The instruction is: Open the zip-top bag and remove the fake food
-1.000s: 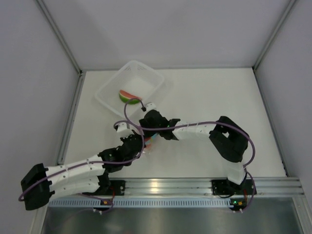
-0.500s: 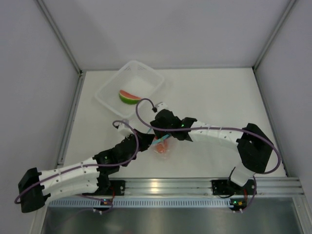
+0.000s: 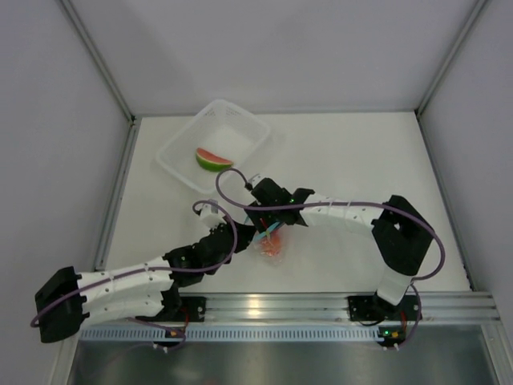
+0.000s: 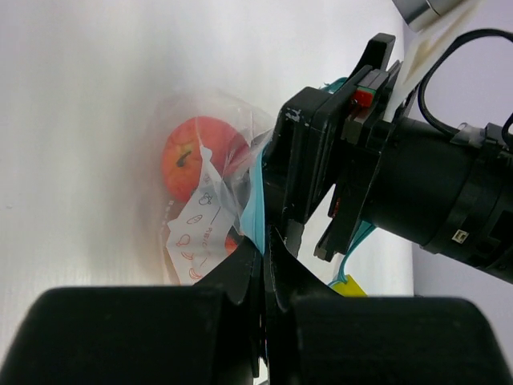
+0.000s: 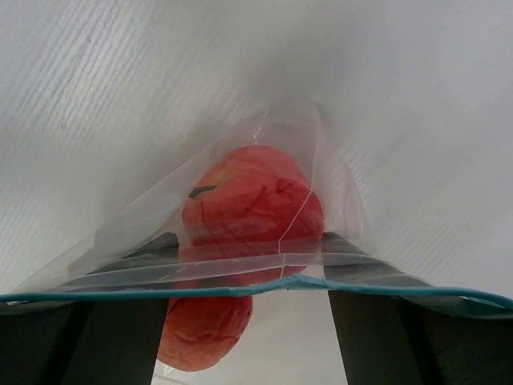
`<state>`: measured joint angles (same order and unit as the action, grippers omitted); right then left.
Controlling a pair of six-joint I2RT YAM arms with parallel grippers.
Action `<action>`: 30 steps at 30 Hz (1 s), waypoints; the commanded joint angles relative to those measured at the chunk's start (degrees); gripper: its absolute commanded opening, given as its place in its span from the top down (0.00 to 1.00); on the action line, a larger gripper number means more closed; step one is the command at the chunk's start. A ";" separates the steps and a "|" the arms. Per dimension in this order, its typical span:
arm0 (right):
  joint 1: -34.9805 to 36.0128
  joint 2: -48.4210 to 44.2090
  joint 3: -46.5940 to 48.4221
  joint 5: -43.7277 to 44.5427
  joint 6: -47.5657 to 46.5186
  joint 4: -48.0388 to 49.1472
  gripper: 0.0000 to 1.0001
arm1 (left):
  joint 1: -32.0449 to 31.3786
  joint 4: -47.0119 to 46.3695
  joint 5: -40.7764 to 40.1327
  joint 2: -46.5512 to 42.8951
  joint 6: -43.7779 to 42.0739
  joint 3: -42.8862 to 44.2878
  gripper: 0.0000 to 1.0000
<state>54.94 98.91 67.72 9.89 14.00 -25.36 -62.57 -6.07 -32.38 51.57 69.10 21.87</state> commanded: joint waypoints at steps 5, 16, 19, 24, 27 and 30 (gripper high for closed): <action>-2.99 5.32 3.21 3.64 -1.61 -1.71 0.27 | 0.34 -1.23 -0.31 -0.42 1.39 -2.36 1.00; -2.91 6.20 4.86 1.79 -0.38 5.42 0.21 | 0.78 -2.37 1.97 0.37 0.60 -3.23 1.00; -2.99 8.66 6.01 4.60 -0.03 5.94 0.22 | 0.78 -2.81 2.59 0.72 0.42 -3.32 1.00; -3.35 11.74 5.93 6.20 0.33 7.96 0.22 | 0.87 -3.16 2.94 0.64 0.07 -3.50 1.00; -3.43 11.31 4.97 6.98 0.85 9.28 0.32 | 0.87 -3.16 2.85 0.29 -0.02 -3.67 1.00; -3.35 8.33 2.77 7.07 1.20 11.38 0.48 | 0.87 -3.08 2.41 -0.07 0.07 -4.03 1.00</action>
<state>54.83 108.47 71.88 9.10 13.72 -20.36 -60.77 -6.55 -32.62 52.99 69.10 18.24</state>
